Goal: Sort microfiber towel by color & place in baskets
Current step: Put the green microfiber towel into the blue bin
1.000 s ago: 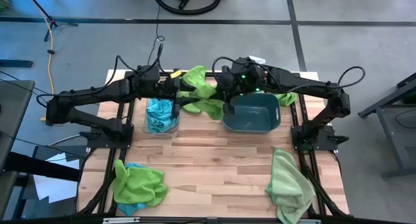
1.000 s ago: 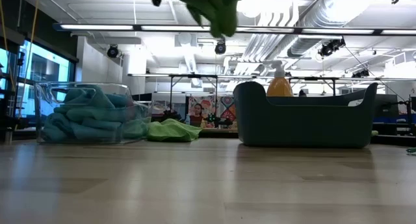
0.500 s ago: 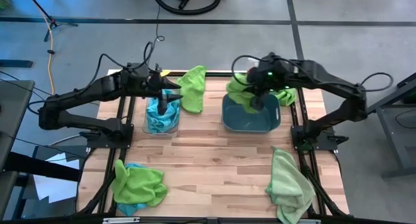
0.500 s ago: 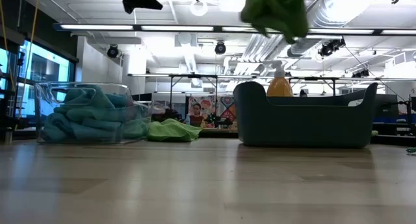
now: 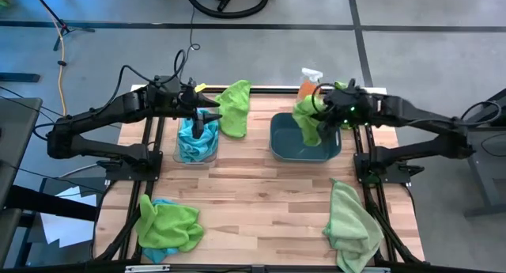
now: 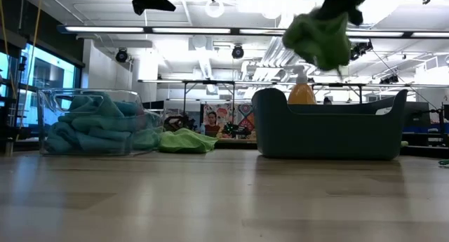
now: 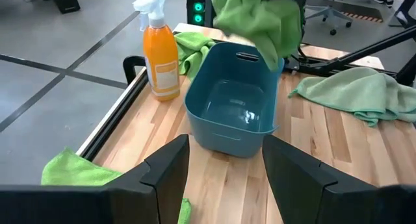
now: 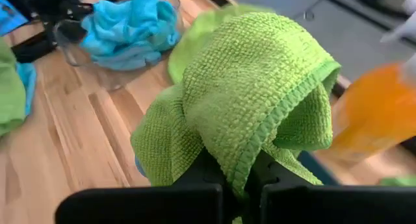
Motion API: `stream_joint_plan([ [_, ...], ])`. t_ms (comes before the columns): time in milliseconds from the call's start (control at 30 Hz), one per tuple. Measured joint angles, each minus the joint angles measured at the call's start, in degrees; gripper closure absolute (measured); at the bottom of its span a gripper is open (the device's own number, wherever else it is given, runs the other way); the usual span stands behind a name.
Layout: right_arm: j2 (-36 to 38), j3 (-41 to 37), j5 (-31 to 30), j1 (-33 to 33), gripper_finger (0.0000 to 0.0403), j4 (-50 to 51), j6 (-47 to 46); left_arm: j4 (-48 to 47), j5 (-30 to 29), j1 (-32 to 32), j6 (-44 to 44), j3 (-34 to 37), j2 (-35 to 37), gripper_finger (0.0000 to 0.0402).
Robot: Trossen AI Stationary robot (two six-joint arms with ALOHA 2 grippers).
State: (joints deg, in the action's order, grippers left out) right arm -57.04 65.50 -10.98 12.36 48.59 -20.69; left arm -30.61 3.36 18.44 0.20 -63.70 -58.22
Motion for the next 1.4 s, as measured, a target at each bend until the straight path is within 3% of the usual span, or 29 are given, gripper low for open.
stream_joint_plan([
  [200, -5.18, -5.65, -0.15, 2.26, 0.0402, -1.41, -11.80, 0.00, -1.77, 0.00, -0.02, 0.02, 0.00, 0.0217],
  [667, -26.16, -5.53, 0.39, 5.76, 0.0401, 0.47, -33.34, -0.08, -2.56, -0.02, -0.08, 0.02, -0.02, 0.0218],
  [1100, -37.36, -5.47, 3.98, 6.14, 0.0390, 0.41, -35.25, -0.11, -2.56, -0.02, -0.02, 0.02, -0.02, 0.0218],
  [1233, -37.33, -5.47, 5.18, 6.14, 0.0361, -0.28, -34.48, -0.48, -2.56, -0.02, -0.02, 0.02, -0.02, 0.0218],
  [1400, -37.30, -5.47, 5.34, 6.14, 0.0276, 0.09, -34.32, -1.78, -2.56, -0.02, -0.02, 0.02, -0.04, 0.0218],
])
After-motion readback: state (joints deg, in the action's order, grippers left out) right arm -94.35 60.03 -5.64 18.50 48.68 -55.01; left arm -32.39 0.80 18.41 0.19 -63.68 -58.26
